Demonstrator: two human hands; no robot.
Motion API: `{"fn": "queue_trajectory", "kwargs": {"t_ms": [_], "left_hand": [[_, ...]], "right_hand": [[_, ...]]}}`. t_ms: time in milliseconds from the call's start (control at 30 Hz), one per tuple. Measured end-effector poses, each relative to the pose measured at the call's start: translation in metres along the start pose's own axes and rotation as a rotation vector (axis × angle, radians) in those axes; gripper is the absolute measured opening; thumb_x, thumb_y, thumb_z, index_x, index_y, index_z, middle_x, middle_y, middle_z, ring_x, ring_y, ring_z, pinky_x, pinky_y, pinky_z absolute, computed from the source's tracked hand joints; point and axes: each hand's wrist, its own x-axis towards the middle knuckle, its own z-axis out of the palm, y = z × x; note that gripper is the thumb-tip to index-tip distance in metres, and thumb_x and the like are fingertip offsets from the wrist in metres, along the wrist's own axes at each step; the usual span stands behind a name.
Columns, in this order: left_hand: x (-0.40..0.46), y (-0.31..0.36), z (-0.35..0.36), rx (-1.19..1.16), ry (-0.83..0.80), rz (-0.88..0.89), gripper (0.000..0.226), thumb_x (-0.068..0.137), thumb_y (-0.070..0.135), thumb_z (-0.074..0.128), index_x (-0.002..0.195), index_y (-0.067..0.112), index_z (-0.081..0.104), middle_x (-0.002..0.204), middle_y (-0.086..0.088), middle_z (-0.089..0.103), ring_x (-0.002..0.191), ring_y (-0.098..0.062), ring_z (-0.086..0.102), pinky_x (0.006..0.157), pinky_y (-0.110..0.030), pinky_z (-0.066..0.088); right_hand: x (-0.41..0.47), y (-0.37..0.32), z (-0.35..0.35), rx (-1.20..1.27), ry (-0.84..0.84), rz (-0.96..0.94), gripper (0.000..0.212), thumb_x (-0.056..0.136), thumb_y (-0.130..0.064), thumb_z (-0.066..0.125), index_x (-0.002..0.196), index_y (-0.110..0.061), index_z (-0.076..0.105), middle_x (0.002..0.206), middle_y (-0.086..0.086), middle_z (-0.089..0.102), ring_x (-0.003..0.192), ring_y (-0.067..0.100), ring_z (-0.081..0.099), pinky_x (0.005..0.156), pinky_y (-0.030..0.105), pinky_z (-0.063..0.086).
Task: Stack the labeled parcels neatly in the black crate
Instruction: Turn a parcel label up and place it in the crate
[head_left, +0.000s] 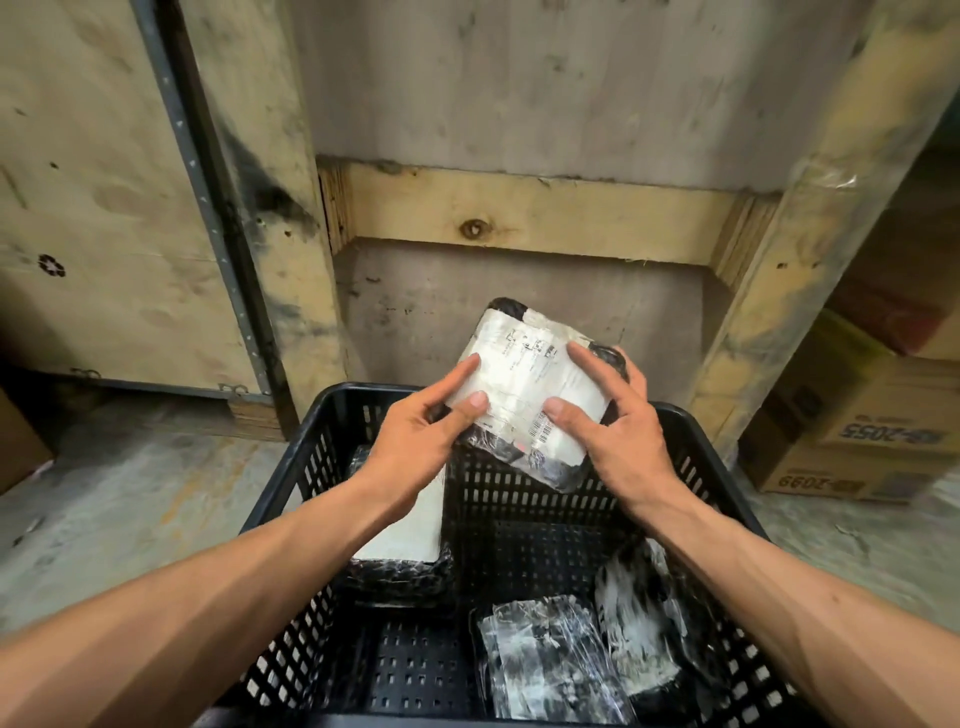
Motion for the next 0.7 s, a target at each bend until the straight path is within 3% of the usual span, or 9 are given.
{"fn": "queue_trajectory", "kwargs": {"t_ms": [133,233,367,467,567,633,700], "left_hand": [[0.014,0.024,-0.022,0.492,-0.167,0.146,0.081,0.080,0.056,0.076,0.142,0.072,0.026,0.143,0.010,0.044,0.129,0.000,0.048,0.086,0.000,0.045],[0.024,0.034,-0.030,0.652,-0.251,0.203,0.091,0.071,0.059,0.083,0.144,0.069,0.029,0.140,0.009,0.046,0.124,0.008,0.049,0.093,0.002,0.038],[0.023,0.022,-0.033,0.388,-0.160,0.170,0.072,0.063,0.041,0.095,0.127,0.052,0.066,0.119,0.001,0.063,0.108,-0.003,0.066,0.085,-0.010,0.052],[0.019,0.016,-0.026,0.216,-0.036,0.145,0.062,0.063,0.031,0.096,0.119,0.043,0.074,0.123,0.000,0.068,0.107,-0.006,0.070,0.088,-0.022,0.058],[0.017,0.019,-0.019,-0.021,0.060,0.088,0.056,0.068,0.016,0.094,0.118,0.036,0.077,0.120,0.005,0.076,0.105,-0.019,0.074,0.081,-0.036,0.063],[0.013,0.020,-0.009,-0.131,0.125,0.089,0.055,0.070,0.013,0.091,0.118,0.034,0.077,0.116,0.007,0.077,0.102,-0.019,0.075,0.079,-0.038,0.063],[0.008,0.016,0.003,-0.156,0.171,0.092,0.054,0.073,0.013,0.090,0.122,0.030,0.074,0.113,0.009,0.078,0.102,-0.015,0.075,0.082,-0.037,0.063]], "right_hand": [[0.005,-0.006,-0.007,0.030,-0.136,-0.028,0.056,0.071,-0.036,0.088,0.124,-0.048,0.073,0.165,-0.010,0.024,0.151,0.015,0.032,0.120,0.048,0.039],[0.007,-0.009,-0.004,0.118,-0.179,-0.038,0.043,0.067,-0.029,0.091,0.107,-0.040,0.082,0.161,-0.017,0.033,0.147,0.017,0.042,0.117,0.051,0.042],[0.007,-0.013,0.000,0.105,-0.140,-0.056,0.041,0.067,-0.033,0.092,0.107,-0.040,0.081,0.159,-0.017,0.039,0.144,0.017,0.046,0.114,0.049,0.046],[0.004,-0.016,-0.001,0.000,-0.122,-0.047,0.063,0.074,-0.045,0.086,0.132,-0.055,0.063,0.165,-0.013,0.026,0.148,0.014,0.037,0.120,0.050,0.038],[-0.008,-0.011,0.004,-0.048,-0.078,0.005,0.078,0.080,-0.055,0.083,0.145,-0.064,0.041,0.166,-0.010,0.020,0.149,0.017,0.034,0.119,0.048,0.037],[-0.017,-0.006,0.016,0.070,-0.064,0.005,0.083,0.081,-0.052,0.081,0.149,-0.058,0.034,0.159,-0.008,0.034,0.138,0.008,0.048,0.107,0.030,0.049],[-0.018,-0.002,0.030,0.193,-0.031,-0.011,0.080,0.090,-0.036,0.079,0.153,-0.043,0.031,0.143,-0.016,0.051,0.119,-0.010,0.059,0.088,0.009,0.051]]}}
